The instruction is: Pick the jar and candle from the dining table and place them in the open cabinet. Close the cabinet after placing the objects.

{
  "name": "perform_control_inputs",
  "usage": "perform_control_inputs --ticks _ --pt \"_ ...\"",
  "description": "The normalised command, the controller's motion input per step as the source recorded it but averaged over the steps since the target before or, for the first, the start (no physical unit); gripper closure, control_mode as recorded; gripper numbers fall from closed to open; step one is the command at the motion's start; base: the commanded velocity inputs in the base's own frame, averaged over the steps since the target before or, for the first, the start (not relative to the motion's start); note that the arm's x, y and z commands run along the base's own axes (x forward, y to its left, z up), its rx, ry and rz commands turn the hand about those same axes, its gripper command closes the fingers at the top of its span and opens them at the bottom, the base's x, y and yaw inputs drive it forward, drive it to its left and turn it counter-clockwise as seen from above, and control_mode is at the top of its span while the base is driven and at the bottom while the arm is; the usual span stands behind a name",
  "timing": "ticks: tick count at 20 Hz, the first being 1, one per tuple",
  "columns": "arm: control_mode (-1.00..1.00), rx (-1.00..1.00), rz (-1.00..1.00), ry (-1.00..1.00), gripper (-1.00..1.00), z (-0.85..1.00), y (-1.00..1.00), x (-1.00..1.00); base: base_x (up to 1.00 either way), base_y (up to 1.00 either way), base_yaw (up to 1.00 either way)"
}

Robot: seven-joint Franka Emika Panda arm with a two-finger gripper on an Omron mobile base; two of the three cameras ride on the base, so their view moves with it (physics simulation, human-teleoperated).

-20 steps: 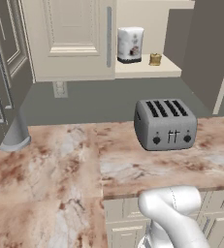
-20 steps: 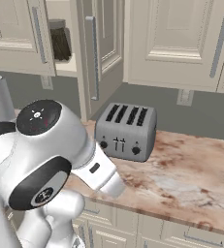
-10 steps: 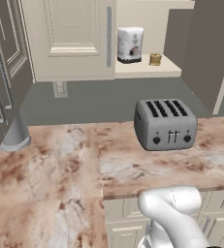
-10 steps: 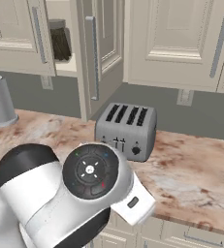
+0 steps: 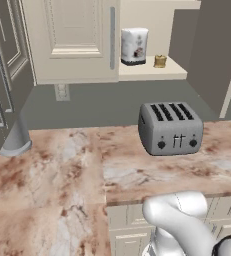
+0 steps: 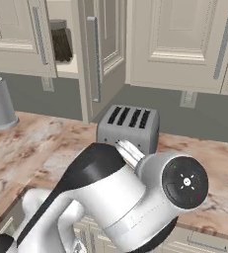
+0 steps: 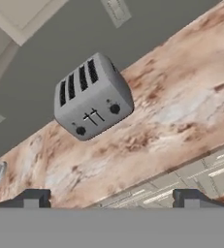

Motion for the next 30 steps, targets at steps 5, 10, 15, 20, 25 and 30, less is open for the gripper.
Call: perform_control_inputs --ticks 5,10,15,20,25,30 --pt "-1.00 0.16 0.23 -0.11 -1.00 0.00 -0.08 0.78 0.00 0.00 0.00" --pt "-1.00 0.15 0.23 -0.10 -1.00 0.00 0.00 0.79 0.00 0.00 0.00" --pt "-1.00 0.16 0.21 -0.07 -1.00 0.00 0.00 0.80 0.00 0.00 0.00" --pt "-1.00 0.12 0.19 -0.04 -1.00 0.00 0.02 0.62 0.00 0.00 0.00" --pt "-1.00 0.11 0.17 -0.01 -1.00 0.03 0.03 0.54 0.00 0.00 0.00" --pt "-1.00 0.10 0.16 0.00 -1.00 0.12 0.04 0.59 0.00 0.00 0.00"
